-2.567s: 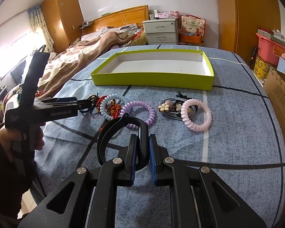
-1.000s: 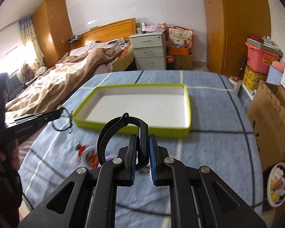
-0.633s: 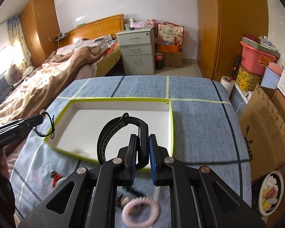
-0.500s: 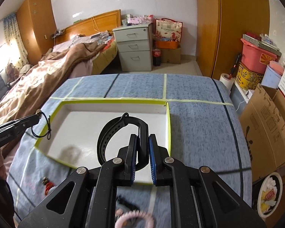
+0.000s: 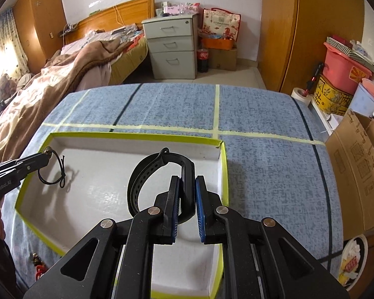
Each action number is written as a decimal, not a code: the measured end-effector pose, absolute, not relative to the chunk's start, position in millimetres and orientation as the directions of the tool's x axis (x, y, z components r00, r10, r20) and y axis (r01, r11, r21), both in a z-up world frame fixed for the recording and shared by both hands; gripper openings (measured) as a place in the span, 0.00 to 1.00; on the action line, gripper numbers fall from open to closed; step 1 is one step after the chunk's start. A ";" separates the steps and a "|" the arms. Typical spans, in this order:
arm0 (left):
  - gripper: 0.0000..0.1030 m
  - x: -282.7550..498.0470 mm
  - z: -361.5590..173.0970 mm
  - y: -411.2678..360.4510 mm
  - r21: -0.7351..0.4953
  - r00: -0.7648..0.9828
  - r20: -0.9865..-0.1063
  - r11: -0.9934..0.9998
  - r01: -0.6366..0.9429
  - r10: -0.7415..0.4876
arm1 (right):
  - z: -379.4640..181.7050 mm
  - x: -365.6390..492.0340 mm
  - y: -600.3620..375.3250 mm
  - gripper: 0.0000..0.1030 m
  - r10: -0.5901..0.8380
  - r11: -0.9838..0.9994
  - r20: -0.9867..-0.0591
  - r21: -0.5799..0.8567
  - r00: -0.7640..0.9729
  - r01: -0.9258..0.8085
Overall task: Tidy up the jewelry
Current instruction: 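Carry both items into the lime-green box and open both tools, then withdraw both open tools from the box back to the jewelry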
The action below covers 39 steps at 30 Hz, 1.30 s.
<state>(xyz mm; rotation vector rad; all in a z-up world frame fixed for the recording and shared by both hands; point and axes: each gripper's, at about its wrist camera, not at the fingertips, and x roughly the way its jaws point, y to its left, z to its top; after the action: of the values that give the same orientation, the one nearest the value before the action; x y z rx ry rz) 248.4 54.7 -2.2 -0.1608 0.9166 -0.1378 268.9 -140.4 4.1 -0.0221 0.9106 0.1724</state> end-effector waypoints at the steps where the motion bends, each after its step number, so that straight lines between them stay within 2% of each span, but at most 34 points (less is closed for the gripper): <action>1: 0.13 249.4 -3.6 54.0 -0.196 0.599 -0.779 0.979 0.048 -0.185 | 2.5 270.7 -139.4 0.13 0.138 0.986 -0.791 0.050 0.596 -0.162; 13: 0.14 255.6 -11.1 49.4 -0.164 0.584 -0.794 0.985 0.058 -0.167 | -9.7 279.5 -134.4 0.13 0.125 0.984 -0.811 0.028 0.572 -0.175; 24: 0.14 258.1 -15.0 51.9 -0.184 0.569 -0.803 0.982 0.052 -0.180 | -12.2 280.5 -133.9 0.13 0.121 0.985 -0.816 0.030 0.566 -0.168; 28: 0.19 258.6 -13.9 50.7 -0.185 0.567 -0.803 0.981 0.055 -0.183 | -12.1 280.9 -133.3 0.13 0.116 0.986 -0.813 0.025 0.570 -0.165; 30: 0.22 258.5 -13.4 49.4 -0.190 0.566 -0.802 0.980 0.061 -0.190 | -11.0 280.3 -134.6 0.17 0.118 0.986 -0.809 0.028 0.575 -0.162; 34: 0.32 254.0 -7.7 49.9 -0.194 0.587 -0.788 0.979 0.053 -0.188 | -5.6 277.3 -137.3 0.38 0.137 0.985 -0.798 0.047 0.587 -0.166; 36: 0.34 249.4 -2.3 52.5 -0.218 0.599 -0.774 0.974 0.054 -0.206 | -0.5 274.5 -137.1 0.38 0.139 0.985 -0.790 0.047 0.597 -0.166; 39: 0.42 239.0 7.8 52.7 -0.217 0.622 -0.756 0.975 0.056 -0.204 | 8.2 266.8 -136.5 0.39 0.163 0.982 -0.771 0.066 0.615 -0.178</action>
<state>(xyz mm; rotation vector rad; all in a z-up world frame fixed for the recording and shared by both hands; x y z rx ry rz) 239.0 52.7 7.8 -0.1786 0.8883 -0.1500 266.8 -136.5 8.2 -0.0176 0.8866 0.1962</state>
